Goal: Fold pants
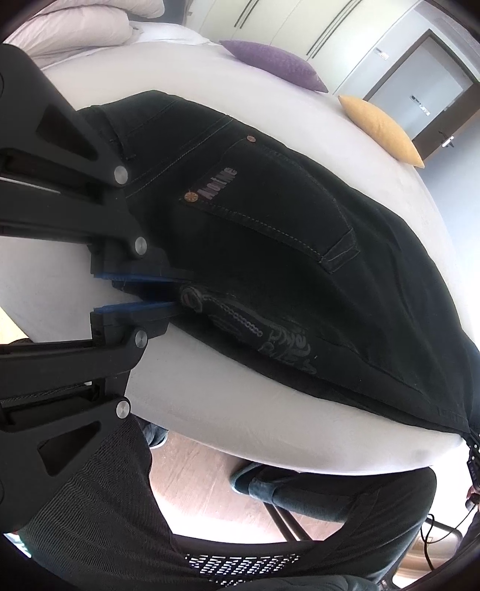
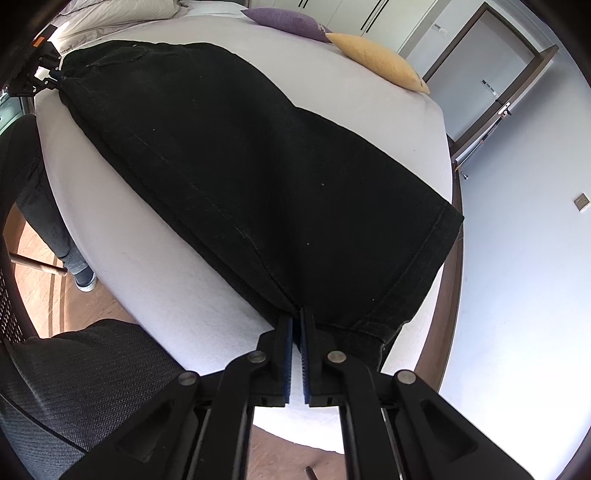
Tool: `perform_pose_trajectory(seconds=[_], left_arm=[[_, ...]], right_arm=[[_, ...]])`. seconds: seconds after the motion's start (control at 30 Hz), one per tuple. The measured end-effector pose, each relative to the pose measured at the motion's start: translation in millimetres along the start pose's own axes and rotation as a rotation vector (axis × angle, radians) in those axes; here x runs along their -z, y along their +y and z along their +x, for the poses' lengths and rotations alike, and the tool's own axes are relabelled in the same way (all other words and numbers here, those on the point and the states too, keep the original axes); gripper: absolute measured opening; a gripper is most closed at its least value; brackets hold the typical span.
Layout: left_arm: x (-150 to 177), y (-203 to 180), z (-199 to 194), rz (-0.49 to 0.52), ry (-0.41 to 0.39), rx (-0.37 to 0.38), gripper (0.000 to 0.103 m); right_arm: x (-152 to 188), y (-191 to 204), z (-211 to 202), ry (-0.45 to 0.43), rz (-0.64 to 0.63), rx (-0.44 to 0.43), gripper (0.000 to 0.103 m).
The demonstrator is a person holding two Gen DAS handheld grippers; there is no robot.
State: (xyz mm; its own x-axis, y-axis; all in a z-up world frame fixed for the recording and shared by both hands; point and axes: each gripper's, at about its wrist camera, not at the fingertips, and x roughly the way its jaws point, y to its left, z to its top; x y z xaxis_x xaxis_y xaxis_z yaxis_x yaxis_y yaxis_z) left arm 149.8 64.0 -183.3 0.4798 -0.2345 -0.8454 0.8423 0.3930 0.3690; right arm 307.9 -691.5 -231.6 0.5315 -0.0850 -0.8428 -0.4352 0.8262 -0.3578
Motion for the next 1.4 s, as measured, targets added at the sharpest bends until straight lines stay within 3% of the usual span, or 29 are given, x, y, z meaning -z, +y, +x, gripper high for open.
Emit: perform_pose_trajectory(seconds=[0.17,0.23,0.27,0.37,0.43,0.57,0.67,0.87,1.07,1.17,1.4], left_arm=[[2.3,0.1,-2.3,-0.018,0.031,-0.032,0.029],[6.5,2.0,-9.8,-0.049,0.027,-0.035,0.063],[9.8,2.7,-16.2,-0.072,0.014,-0.042,0.068],[20.8,5.3,-32.7,-0.147,0.003,-0.036,0.069],[29.1,10.4,-42.5,-0.226,-0.012,-0.033,0.069],[37.7,26.9,-58.0,-0.420,-0.108,0.011,0.069],[33.8,36.0,-57.9,-0.493,-0.165,0.030,0.069],[22.7,50.5,-32.6,-0.521,-0.154,0.012,0.069],[30.3,86.7,2.2,-0.630,-0.110,0.009,0.067],[38.8,106.6,21.9,-0.702,-0.086,0.013,0.060],[33.8,128.0,51.3,-0.727,-0.082,-0.029,0.063]], right_arm=[[2.9,1.3,-0.7,-0.014,0.019,0.002,0.009],[4.6,3.1,-1.8,-0.016,0.025,0.007,0.015],[5.5,3.4,-2.7,-0.018,0.031,0.005,0.022],[10.4,3.3,-5.0,-0.026,0.064,-0.014,0.043],[13.7,4.2,-7.4,-0.027,0.082,-0.022,0.046],[19.4,0.5,-17.9,-0.059,0.181,-0.061,0.046],[18.3,0.0,-30.7,-0.111,0.254,-0.101,0.046],[-1.5,11.9,-46.2,-0.209,0.283,-0.180,0.046],[-14.1,22.3,-35.2,-0.215,0.293,-0.223,0.046],[-17.6,20.8,-29.0,-0.229,0.336,-0.238,0.046],[-18.8,7.0,-20.7,-0.250,0.445,-0.228,0.046]])
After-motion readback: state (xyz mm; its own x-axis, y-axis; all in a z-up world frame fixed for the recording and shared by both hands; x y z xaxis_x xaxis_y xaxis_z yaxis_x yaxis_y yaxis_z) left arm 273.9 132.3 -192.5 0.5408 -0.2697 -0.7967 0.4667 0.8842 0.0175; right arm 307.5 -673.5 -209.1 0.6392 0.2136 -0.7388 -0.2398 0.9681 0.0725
